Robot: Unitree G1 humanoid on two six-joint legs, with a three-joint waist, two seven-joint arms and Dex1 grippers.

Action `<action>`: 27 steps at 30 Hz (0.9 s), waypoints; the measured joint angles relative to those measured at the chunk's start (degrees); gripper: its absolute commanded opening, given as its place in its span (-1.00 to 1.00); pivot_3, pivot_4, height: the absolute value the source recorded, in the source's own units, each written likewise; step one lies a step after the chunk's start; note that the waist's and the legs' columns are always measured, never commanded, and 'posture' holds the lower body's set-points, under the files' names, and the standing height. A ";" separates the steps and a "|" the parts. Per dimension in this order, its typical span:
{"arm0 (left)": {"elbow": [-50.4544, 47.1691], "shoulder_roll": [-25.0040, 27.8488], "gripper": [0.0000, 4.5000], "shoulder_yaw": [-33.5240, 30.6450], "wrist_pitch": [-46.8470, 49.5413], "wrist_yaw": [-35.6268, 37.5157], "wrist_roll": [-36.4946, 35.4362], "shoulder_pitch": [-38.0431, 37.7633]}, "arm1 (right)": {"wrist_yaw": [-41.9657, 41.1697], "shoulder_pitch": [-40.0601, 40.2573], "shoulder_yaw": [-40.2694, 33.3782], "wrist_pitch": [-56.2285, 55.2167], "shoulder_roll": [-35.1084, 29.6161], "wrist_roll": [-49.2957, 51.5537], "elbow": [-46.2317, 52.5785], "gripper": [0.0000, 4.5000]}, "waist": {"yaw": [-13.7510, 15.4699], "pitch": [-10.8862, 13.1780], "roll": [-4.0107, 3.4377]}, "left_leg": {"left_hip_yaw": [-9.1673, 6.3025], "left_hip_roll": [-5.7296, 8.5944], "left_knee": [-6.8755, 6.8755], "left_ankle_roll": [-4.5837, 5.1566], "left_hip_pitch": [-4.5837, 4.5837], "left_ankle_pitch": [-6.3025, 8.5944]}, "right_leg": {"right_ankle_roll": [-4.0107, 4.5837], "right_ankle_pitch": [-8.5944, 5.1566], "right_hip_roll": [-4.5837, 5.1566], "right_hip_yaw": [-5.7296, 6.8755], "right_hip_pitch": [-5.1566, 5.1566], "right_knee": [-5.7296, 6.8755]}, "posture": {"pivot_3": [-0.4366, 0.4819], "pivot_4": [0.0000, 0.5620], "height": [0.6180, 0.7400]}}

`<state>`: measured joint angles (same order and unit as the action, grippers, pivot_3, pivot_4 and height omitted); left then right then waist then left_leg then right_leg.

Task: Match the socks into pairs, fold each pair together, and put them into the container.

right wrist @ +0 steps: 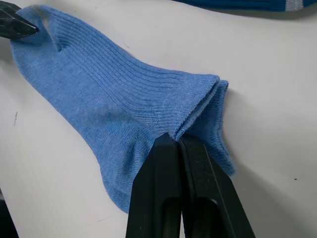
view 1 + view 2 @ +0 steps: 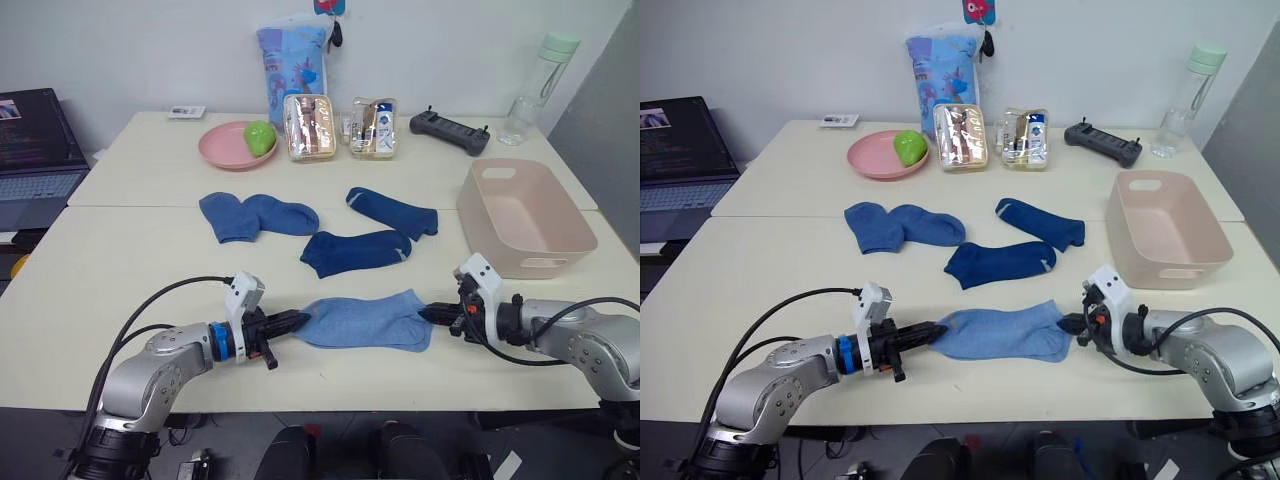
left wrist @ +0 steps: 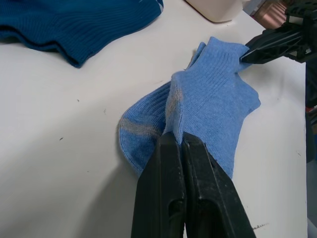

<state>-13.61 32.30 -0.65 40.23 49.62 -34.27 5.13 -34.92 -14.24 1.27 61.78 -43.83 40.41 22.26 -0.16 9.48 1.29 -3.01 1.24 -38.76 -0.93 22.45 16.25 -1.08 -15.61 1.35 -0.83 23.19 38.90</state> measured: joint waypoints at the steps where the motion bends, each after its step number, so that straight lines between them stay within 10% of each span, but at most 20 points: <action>1: 0.06 0.00 -1.00 0.15 -0.23 -0.01 0.10 0.17 | 0.00 -0.17 0.00 0.00 0.05 -0.23 -0.02 -0.90 | 0.00 0.00 0.00 | 0.00 0.00 0.00 0.00 0.00 0.00 | 0.00 0.00 0.00 0.00 0.00 0.00 | -0.05 -0.47 1.00; 11: 0.66 0.01 -1.00 0.19 -0.76 -0.06 0.34 0.25 | -1.36 -0.49 -3.00 -0.21 -0.20 -0.62 -0.01 0.41 | 0.00 0.00 0.00 | 0.00 0.00 0.00 0.00 0.00 0.00 | 0.00 0.00 0.00 0.00 0.00 0.00 | -0.05 -0.47 1.00; 20: 0.91 0.00 -1.00 0.24 -0.83 0.00 0.45 0.62 | -3.79 1.95 -1.93 -1.32 -1.56 -1.68 1.15 0.41 | -0.01 0.00 0.00 | 0.00 0.00 0.00 0.00 0.00 0.00 | 0.00 0.00 0.00 0.00 0.00 -0.01 | -0.05 -0.47 1.00; 27: 1.28 0.00 -1.00 0.29 -0.94 0.18 0.60 1.25 | -4.19 1.95 -1.88 -1.97 -0.89 -2.00 1.41 -0.49 | 0.00 0.00 0.00 | -0.01 0.00 0.00 0.00 0.00 0.00 | 0.00 0.00 0.00 0.00 0.00 -0.01 | -0.05 -0.47 1.00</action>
<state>-12.33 32.31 -0.36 39.29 49.80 -33.67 6.38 -39.11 -12.29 -0.61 59.82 -44.72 38.41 23.67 -0.15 9.48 1.29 -3.01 1.24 -38.76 -0.92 22.45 16.25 -1.08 -15.61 1.35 -0.83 23.19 38.89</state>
